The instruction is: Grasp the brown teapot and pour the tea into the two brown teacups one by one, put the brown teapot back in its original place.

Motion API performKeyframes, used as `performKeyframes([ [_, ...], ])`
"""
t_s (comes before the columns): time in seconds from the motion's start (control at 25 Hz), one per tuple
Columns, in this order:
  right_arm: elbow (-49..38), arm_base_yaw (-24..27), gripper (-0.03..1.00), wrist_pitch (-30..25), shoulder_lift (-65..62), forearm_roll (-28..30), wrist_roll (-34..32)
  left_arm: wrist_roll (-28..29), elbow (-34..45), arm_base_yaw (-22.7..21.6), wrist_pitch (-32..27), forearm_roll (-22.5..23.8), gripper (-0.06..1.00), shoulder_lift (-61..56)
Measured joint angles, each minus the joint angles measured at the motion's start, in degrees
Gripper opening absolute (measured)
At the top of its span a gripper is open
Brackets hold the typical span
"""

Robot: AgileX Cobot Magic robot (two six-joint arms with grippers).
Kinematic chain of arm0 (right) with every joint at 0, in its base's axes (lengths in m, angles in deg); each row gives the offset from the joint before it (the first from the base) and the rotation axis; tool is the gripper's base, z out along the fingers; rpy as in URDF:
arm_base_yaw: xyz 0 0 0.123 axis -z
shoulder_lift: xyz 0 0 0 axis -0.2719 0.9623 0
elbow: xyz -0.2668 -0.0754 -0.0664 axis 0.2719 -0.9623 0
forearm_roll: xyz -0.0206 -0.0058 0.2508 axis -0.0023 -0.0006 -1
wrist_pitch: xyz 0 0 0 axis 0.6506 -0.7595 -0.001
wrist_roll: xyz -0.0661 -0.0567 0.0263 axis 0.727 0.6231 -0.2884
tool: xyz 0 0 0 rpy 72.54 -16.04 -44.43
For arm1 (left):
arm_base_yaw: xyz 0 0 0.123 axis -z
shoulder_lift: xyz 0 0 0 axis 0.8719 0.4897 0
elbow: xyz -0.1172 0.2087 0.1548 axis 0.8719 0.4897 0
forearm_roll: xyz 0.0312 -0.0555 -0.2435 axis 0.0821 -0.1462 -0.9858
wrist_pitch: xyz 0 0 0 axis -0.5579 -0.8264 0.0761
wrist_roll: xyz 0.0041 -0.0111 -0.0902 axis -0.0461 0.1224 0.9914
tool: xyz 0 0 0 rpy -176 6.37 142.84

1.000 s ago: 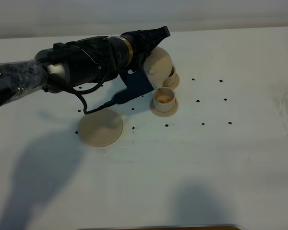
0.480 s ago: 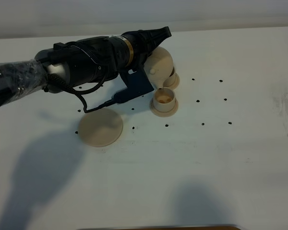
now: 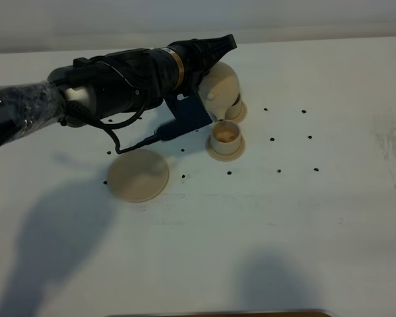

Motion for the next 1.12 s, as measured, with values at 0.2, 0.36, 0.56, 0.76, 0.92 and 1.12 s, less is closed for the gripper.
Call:
performKeyframes([
  [0.2, 0.00, 0.00, 0.31, 0.00, 0.00, 0.00, 0.00, 0.07, -0.07, 0.00, 0.00, 0.20, 0.17, 0.00],
  [0.36, 0.00, 0.00, 0.31, 0.00, 0.00, 0.00, 0.00, 0.07, -0.07, 0.00, 0.00, 0.27, 0.17, 0.00],
  [0.56, 0.00, 0.00, 0.31, 0.00, 0.00, 0.00, 0.00, 0.07, -0.07, 0.00, 0.27, 0.27, 0.17, 0.00],
  [0.76, 0.00, 0.00, 0.31, 0.00, 0.00, 0.00, 0.00, 0.07, -0.07, 0.00, 0.37, 0.27, 0.17, 0.00],
  [0.92, 0.00, 0.00, 0.31, 0.00, 0.00, 0.00, 0.00, 0.07, -0.07, 0.00, 0.39, 0.27, 0.17, 0.00],
  [1.12, 0.00, 0.00, 0.31, 0.00, 0.00, 0.00, 0.00, 0.02, -0.07, 0.00, 0.44, 1.74, 0.17, 0.00],
])
